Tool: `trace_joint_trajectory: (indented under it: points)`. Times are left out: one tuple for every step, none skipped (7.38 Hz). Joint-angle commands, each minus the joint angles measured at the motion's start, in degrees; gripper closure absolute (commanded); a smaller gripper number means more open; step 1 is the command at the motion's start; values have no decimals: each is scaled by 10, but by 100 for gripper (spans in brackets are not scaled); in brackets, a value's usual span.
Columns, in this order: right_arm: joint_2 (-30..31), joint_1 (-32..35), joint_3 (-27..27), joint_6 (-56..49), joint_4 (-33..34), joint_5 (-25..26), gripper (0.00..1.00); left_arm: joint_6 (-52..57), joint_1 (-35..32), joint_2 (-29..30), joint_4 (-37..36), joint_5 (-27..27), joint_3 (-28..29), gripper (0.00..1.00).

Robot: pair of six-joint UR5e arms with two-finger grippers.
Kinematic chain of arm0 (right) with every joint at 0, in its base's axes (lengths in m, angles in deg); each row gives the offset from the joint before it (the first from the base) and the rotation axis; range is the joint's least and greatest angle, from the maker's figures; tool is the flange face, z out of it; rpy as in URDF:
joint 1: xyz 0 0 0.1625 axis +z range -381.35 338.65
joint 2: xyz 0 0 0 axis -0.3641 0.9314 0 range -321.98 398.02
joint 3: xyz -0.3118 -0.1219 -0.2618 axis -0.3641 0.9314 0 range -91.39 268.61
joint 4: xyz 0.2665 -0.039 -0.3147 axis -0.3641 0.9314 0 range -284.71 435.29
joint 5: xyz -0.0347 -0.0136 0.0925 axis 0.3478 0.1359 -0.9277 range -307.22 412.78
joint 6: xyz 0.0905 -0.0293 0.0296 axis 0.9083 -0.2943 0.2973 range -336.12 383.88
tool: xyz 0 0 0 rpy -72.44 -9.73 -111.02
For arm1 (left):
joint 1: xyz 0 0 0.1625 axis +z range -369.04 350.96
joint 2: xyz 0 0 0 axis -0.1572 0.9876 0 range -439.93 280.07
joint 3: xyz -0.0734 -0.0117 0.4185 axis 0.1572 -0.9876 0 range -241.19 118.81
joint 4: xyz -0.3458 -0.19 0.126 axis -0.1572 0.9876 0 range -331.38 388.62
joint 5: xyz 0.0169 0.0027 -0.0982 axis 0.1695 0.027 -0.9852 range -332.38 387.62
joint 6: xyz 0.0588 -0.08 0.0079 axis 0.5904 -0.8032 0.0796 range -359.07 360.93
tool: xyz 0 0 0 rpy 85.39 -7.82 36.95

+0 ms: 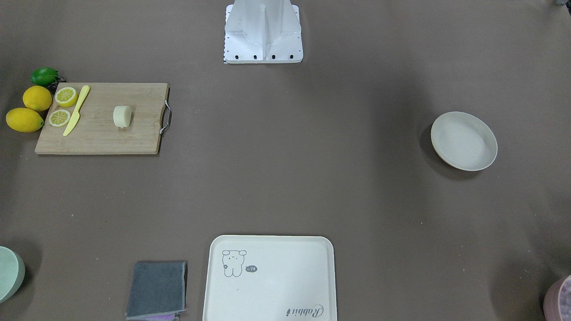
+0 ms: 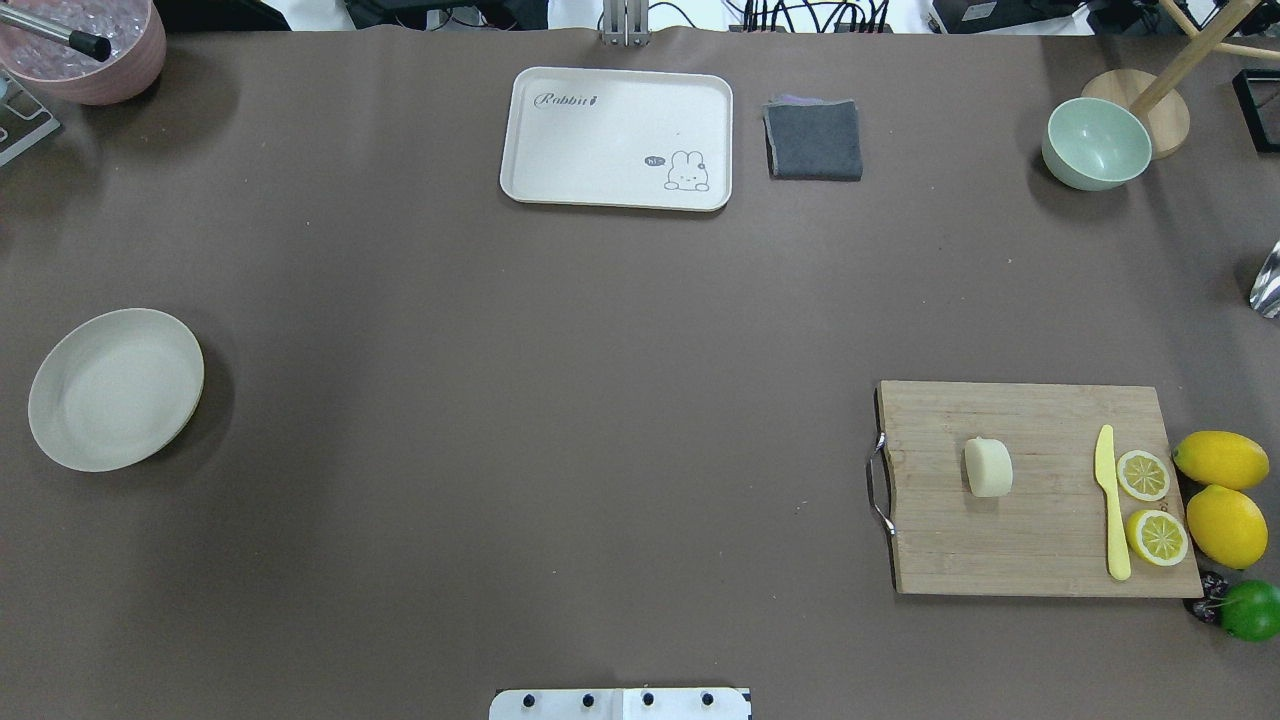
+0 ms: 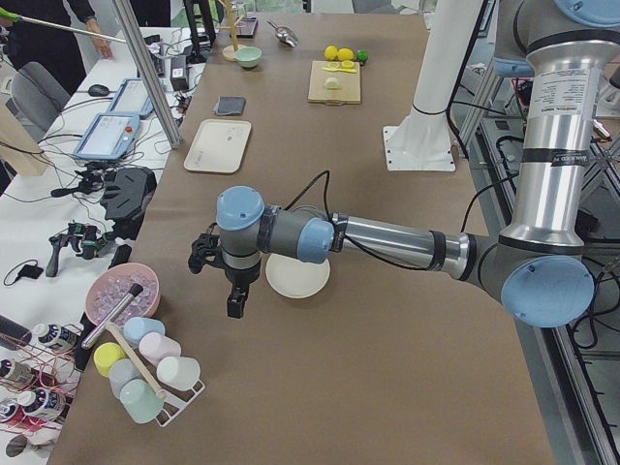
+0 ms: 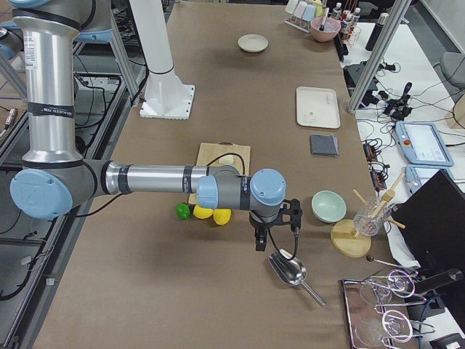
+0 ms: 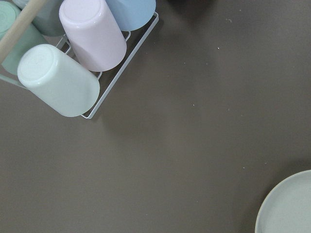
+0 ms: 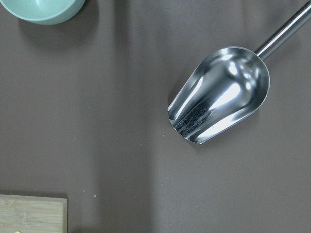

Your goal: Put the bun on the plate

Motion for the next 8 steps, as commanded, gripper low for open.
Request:
trace_joint_trajectory:
  points:
    - [2,0,2,0,0,0,0,0,1,1,-1,-1,-5,2]
    - [2,0,4,0,0,0,0,0,1,1,-2,0,-5,2]
    - [1,0,4,0,1,0,0,0,2,2,-2,0,-5,2]
    - [0,0,4,0,1,0,0,0,2,3,-2,0,-5,2]
    - [-1,0,1,12,0,0,0,0,2,5,-2,1,-3,2]
    - [-2,0,0,14,0,0,0,0,1,5,-2,2,-3,2]
    - [-2,0,0,14,0,0,0,0,1,5,-2,3,-4,2]
    - [-3,0,1,14,0,0,0,0,2,5,-2,3,-4,2]
